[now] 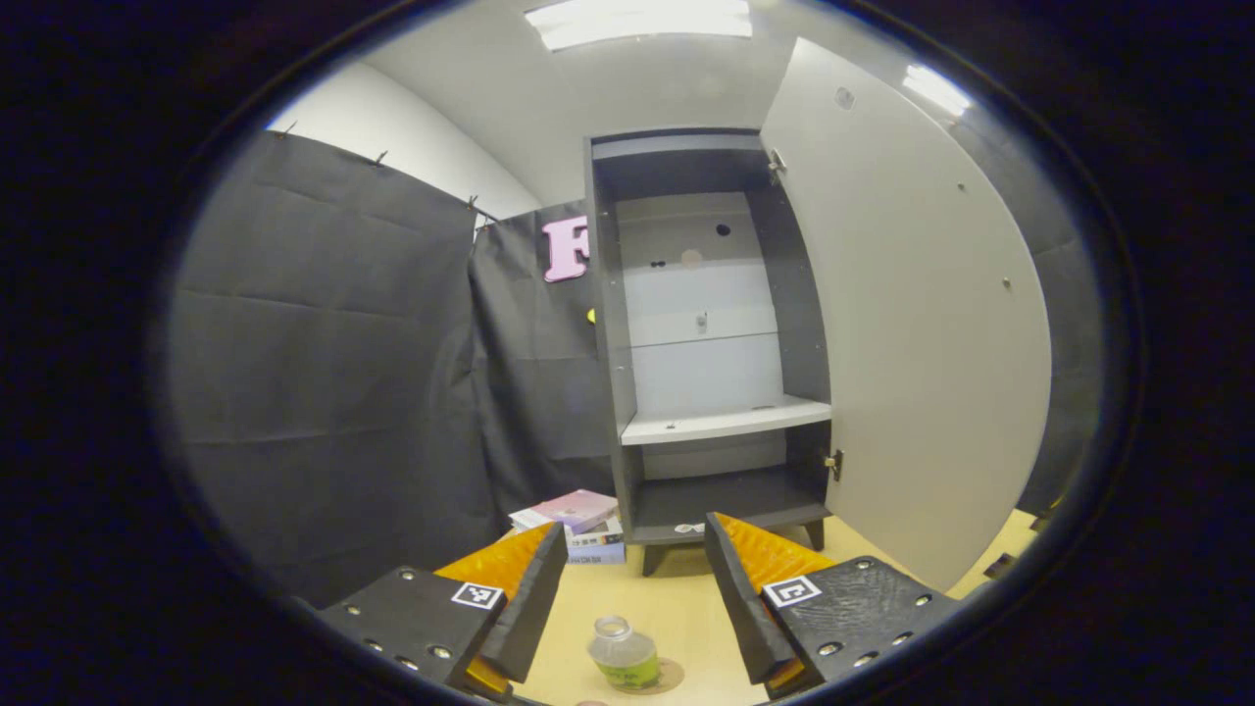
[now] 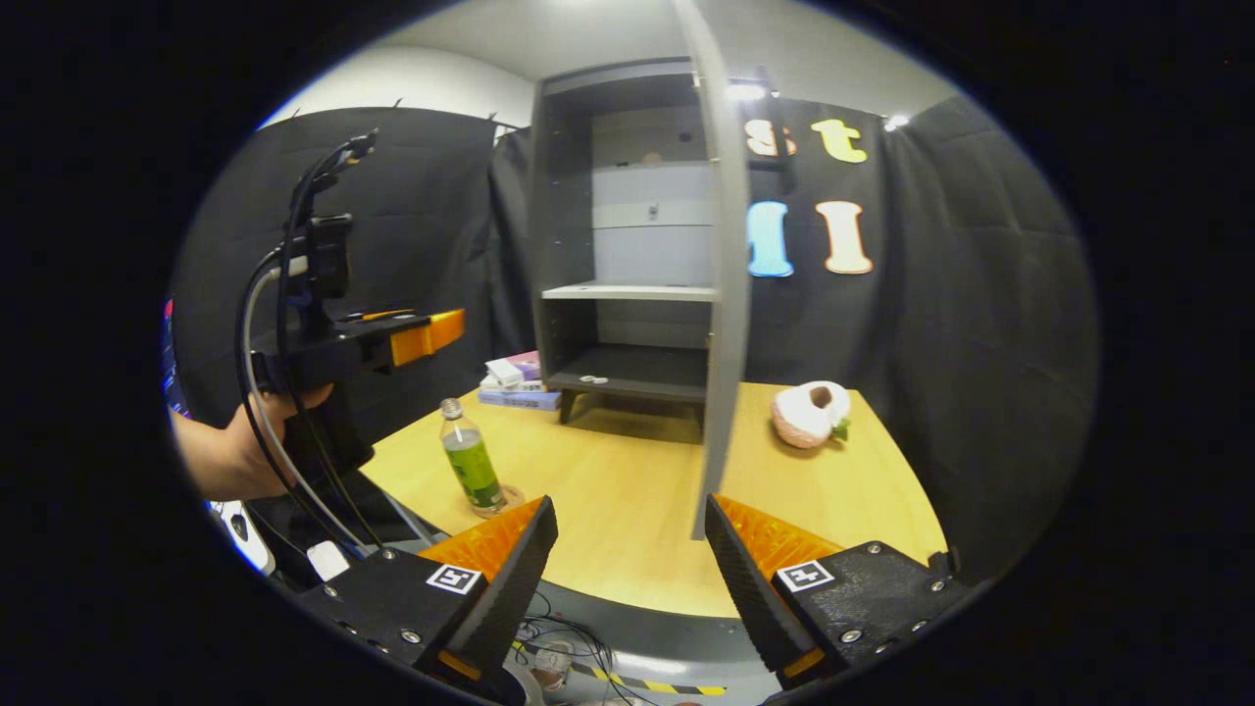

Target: Open the cabinet door with the right hand, grasp the bottle in the cabinet with the left hand and place it on the coaster, then close the cabinet door with the right hand.

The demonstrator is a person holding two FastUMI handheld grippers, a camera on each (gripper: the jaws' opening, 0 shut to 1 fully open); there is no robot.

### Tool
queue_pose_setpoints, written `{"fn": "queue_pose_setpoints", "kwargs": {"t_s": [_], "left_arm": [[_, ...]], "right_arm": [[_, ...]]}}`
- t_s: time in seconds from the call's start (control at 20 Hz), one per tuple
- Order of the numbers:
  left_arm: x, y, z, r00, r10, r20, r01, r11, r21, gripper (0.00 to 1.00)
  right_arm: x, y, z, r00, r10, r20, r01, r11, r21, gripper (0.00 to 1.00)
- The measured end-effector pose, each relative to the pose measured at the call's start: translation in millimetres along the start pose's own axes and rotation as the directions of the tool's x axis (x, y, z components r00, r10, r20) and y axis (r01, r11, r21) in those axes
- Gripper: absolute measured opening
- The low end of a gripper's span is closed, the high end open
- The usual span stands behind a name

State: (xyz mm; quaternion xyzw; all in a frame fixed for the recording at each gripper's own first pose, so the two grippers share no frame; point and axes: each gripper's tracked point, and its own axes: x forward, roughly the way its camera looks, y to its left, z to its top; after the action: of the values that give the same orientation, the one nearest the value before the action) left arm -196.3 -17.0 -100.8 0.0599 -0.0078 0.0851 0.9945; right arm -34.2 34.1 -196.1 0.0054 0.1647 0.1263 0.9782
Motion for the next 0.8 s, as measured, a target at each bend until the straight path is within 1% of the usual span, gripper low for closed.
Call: {"fn": "queue_pose_setpoints", "kwargs": {"t_s": [0.05, 0.1, 0.15, 0.2, 0.25, 0.3, 0.35, 0.45, 0.6, 0.65, 0.7, 0.8], "left_arm": [[-2, -4, 10, 1.0, -0.011, -0.001, 0.011, 1.0, 0.002, 0.84], [-4, -6, 22, 1.0, -0.017, 0.004, 0.017, 1.0, 0.011, 0.8], [-6, -8, 33, 1.0, -0.023, 0.015, 0.022, 1.0, 0.019, 0.8], [-9, -13, 45, 0.999, -0.036, 0.029, 0.035, 0.999, 0.019, 0.84], [-12, -17, 55, 0.998, -0.053, 0.04, 0.053, 0.999, 0.012, 0.81], [-16, -22, 64, 0.996, -0.07, 0.048, 0.07, 0.998, 0.002, 0.84], [-19, -23, 73, 0.995, -0.083, 0.056, 0.083, 0.997, -0.007, 0.84], [-25, -26, 90, 0.992, -0.1, 0.077, 0.102, 0.995, -0.02, 0.84], [-34, -27, 100, 0.989, -0.122, 0.088, 0.123, 0.992, -0.009, 0.84], [-38, -28, 102, 0.988, -0.127, 0.089, 0.129, 0.992, -0.009, 0.8], [-38, -28, 101, 0.988, -0.128, 0.088, 0.129, 0.992, -0.011, 0.84], [-42, -30, 97, 0.989, -0.128, 0.076, 0.131, 0.991, -0.031, 0.84]], "right_arm": [[-3, -12, 3, 0.999, -0.037, 0.008, 0.037, 0.999, 0.006, 0.93], [-7, -26, 11, 0.997, -0.073, 0.022, 0.073, 0.997, 0.001, 0.94], [-12, -40, 21, 0.993, -0.107, 0.047, 0.108, 0.994, -0.006, 0.94], [-17, -53, 35, 0.988, -0.136, 0.077, 0.137, 0.99, -0.01, 0.94], [-18, -67, 50, 0.98, -0.164, 0.111, 0.166, 0.986, -0.011, 0.94], [-20, -78, 65, 0.973, -0.184, 0.14, 0.187, 0.982, -0.007, 0.94], [-22, -86, 79, 0.967, -0.195, 0.164, 0.198, 0.98, -0.003, 0.92], [-18, -94, 109, 0.957, -0.202, 0.206, 0.207, 0.978, -0.001, 0.93], [-19, -100, 158, 0.936, -0.183, 0.3, 0.196, 0.98, -0.014, 0.93], [-19, -103, 172, 0.926, -0.187, 0.329, 0.207, 0.978, -0.028, 0.93], [-20, -104, 184, 0.917, -0.186, 0.353, 0.212, 0.976, -0.038, 0.92], [-14, -98, 197, 0.908, -0.168, 0.383, 0.205, 0.977, -0.057, 0.93]]}}
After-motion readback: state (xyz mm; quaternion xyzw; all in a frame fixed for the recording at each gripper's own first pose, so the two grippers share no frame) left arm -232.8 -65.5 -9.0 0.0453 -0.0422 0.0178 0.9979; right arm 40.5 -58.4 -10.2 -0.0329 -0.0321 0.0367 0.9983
